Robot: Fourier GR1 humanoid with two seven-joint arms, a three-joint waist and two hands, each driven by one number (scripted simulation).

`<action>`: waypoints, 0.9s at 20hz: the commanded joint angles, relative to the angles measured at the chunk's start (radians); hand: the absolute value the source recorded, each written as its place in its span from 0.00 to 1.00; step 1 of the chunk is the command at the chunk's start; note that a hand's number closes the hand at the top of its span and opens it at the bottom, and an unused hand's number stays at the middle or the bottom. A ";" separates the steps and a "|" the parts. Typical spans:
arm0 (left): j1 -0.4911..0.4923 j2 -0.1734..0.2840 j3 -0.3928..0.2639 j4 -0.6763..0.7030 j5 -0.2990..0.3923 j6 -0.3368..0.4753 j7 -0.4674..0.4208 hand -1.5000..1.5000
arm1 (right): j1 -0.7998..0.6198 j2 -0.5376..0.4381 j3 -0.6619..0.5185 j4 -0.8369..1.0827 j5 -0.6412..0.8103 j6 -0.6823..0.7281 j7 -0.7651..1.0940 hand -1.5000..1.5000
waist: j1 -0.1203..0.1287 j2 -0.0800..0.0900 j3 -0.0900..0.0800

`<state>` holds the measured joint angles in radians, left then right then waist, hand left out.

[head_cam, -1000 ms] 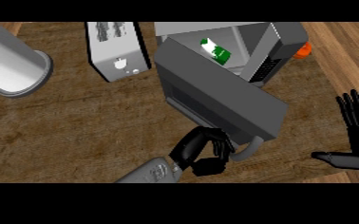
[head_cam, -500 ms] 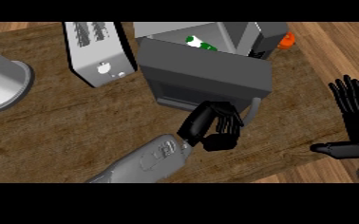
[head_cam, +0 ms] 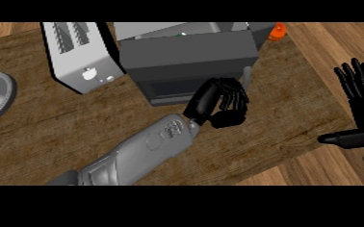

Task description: Pick up the milk, place it into the microwave and close the microwave

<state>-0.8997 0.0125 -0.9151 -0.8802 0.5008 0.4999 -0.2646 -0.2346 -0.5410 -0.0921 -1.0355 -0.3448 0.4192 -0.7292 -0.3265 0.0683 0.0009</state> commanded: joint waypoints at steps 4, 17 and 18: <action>-0.119 -0.012 0.039 0.059 0.058 0.022 -0.001 1.00 | -0.045 -0.011 0.014 -0.031 -0.048 0.094 0.002 0.00 | -0.042 0.014 0.003; -0.251 -0.011 0.077 0.144 0.125 0.045 -0.016 1.00 | -0.116 -0.033 0.078 -0.110 -0.117 0.199 0.097 0.00 | -0.092 0.040 0.008; -0.253 -0.011 0.082 0.150 0.131 0.043 -0.019 1.00 | -0.126 -0.039 0.075 -0.117 -0.125 0.201 0.102 0.00 | -0.092 0.043 0.008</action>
<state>-1.1136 0.0245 -0.8439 -0.7697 0.6120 0.5406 -0.2844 -0.3393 -0.5707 -0.0294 -1.1396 -0.4474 0.5308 -0.6022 -0.4030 0.1008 0.0076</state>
